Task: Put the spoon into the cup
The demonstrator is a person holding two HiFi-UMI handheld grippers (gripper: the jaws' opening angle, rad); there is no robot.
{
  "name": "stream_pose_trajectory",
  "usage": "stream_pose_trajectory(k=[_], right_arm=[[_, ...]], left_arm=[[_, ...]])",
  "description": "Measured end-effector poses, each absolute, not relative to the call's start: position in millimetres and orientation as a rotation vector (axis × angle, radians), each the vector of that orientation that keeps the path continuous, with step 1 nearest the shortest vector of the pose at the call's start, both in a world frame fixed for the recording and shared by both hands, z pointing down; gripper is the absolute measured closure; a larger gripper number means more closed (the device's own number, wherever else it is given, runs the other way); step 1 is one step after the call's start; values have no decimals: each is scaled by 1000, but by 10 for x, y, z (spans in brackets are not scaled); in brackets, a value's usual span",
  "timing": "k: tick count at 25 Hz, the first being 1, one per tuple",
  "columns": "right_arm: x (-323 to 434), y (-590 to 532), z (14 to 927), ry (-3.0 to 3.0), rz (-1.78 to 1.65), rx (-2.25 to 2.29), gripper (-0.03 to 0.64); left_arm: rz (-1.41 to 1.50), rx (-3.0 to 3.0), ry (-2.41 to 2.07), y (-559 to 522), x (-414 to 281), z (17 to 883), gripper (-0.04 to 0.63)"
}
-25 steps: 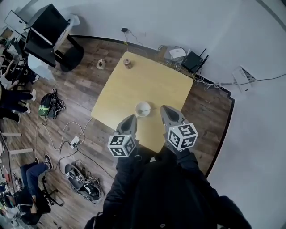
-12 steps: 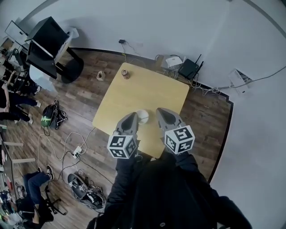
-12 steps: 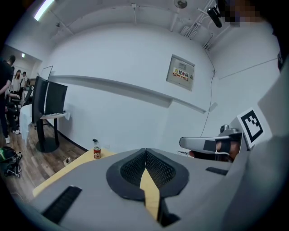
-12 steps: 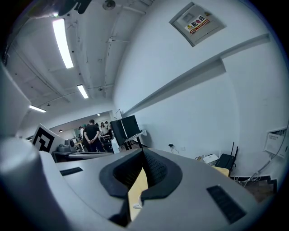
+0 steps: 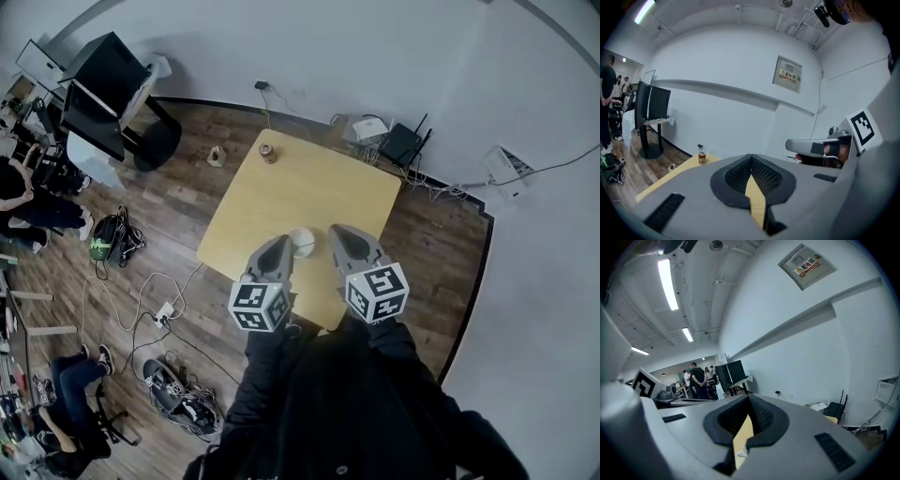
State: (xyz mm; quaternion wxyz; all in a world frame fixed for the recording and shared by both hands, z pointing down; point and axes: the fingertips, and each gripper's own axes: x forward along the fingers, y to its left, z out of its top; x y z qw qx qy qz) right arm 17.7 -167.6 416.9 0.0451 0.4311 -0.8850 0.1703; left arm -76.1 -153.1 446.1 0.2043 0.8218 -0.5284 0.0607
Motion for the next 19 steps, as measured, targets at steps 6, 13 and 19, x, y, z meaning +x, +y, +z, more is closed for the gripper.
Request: stream_pose_trajectory(k=[6,13,19], right_arm=[[164,-1623,4187,-2706,520,1295,595],[176,-1513,4254,-2701,519,1287,594],[204,-1481,4271,-2699,517,1283,594]], left_arm=[[180,2290,-1477,-1483,-750,4496,562],[185,2280,-1478,-1382,-731,4587,562],[190,2271,-1480,-1362,-697,4606,562]])
